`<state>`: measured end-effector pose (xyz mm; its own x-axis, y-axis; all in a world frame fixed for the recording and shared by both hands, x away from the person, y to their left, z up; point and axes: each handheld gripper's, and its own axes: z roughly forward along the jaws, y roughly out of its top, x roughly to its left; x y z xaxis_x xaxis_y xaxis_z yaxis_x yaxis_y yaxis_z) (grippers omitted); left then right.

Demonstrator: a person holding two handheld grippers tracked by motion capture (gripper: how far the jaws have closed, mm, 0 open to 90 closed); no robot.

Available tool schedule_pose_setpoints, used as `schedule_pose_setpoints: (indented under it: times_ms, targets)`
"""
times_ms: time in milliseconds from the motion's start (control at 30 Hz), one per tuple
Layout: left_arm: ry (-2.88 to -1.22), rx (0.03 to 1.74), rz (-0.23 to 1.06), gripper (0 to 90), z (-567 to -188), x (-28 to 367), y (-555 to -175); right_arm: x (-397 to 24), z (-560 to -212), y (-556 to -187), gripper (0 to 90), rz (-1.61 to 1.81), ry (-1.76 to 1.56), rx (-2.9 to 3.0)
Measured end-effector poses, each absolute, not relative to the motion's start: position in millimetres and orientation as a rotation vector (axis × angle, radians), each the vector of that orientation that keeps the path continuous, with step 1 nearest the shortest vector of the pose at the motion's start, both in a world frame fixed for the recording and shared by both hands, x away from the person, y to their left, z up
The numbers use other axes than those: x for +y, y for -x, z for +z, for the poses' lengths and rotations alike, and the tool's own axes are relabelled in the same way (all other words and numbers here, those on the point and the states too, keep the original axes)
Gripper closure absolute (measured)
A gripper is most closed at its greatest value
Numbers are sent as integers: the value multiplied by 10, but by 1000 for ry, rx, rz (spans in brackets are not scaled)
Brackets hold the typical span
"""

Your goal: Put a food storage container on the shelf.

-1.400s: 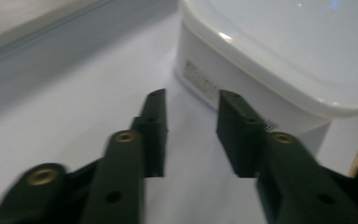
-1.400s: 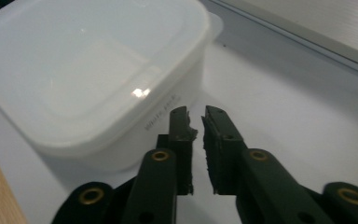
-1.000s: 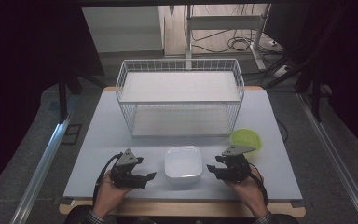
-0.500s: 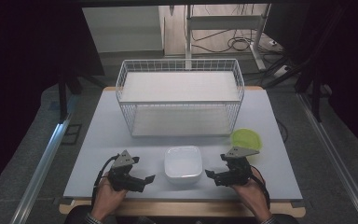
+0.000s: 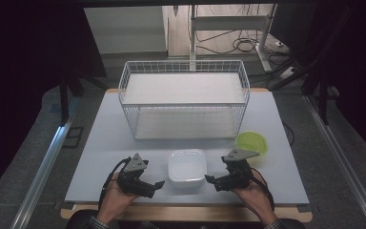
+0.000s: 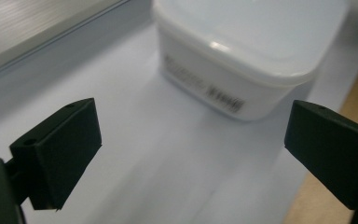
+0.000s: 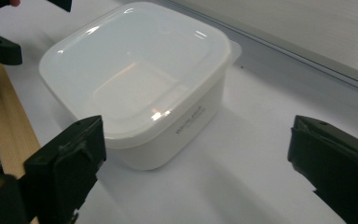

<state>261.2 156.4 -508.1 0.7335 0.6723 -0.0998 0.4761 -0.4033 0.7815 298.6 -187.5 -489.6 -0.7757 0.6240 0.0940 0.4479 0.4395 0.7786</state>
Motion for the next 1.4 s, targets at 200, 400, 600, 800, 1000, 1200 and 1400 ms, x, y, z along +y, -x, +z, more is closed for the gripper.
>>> schedule_pose_setpoints:
  times_ms: [200, 400, 600, 800, 1000, 1200, 1400]
  targets:
    - [-2039, 859, 224, 109, -5003, 1491, -2695, -1748, -4869, -2992, 88, 1190, -963, 2538]
    - [-2017, 850, 164, 140, -4988, 1432, -2786, -1725, -4824, -3064, 183, 1239, -1051, 2576]
    - [-2034, 864, 85, 152, -5038, 1318, -2977, -1593, -4819, -3205, 213, 1239, -1054, 2614]
    - [-2017, 878, -4, 156, -5080, 1261, -3047, -1544, -4860, -3299, 273, 1235, -1134, 2666]
    - [-2038, 895, -3, 200, -5043, 1239, -2969, -1569, -4825, -3268, 395, 1232, -1199, 2694]
    - [-2021, 957, -34, 343, -5001, 1266, -2836, -1641, -4733, -3144, 572, 1209, -1274, 2666]
    - [-2010, 1029, 27, 552, -4900, 1262, -2724, -1685, -4694, -3071, 665, 1208, -1393, 2648]
